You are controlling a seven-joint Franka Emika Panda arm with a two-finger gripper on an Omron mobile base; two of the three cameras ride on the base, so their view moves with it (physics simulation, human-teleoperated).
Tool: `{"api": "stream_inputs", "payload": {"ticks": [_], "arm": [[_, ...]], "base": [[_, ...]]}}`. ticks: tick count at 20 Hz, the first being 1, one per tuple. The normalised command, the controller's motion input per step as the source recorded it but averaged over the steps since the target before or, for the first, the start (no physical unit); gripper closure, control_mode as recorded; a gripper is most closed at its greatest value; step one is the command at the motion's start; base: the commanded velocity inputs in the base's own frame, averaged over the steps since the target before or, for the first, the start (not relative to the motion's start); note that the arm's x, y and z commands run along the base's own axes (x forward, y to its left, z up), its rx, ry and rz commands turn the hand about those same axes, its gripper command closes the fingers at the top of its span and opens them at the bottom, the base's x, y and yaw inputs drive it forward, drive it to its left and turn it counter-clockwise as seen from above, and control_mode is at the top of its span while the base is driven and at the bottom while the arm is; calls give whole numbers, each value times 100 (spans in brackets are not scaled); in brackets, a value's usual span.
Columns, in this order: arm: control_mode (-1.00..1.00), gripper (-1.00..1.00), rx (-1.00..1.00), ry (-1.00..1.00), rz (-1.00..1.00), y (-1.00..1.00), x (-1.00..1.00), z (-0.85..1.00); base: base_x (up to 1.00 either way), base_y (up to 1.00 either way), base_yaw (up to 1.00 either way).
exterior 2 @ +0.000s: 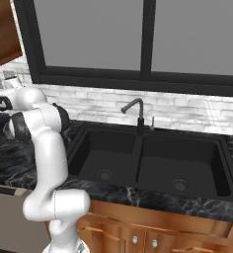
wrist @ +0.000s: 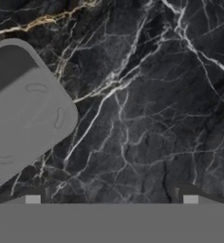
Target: Place the tupperware in the left basin and the mug in the right basin of the sink.
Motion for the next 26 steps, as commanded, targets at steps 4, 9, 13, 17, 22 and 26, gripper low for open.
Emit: {"api": "stream_inputs", "payload": {"ticks": [4, 9, 13, 17, 22, 26], "arm": [[-100, -100, 0, -6, -5, 5, 6, -16], [-100, -100, 0, -1, -7, 0, 7, -18], [-100, -100, 1, 0, -7, 0, 9, -15], [-100, -100, 3, 0, -10, 1, 6, -11], [-100, -100, 4, 0, -7, 2, 13, -10], [-100, -100, 2, 0, -7, 8, 13, -7]], "base": [[0, 0, 0], [0, 0, 0], [0, 0, 0], [0, 0, 0], [0, 0, 0], [0, 0, 0]]}}
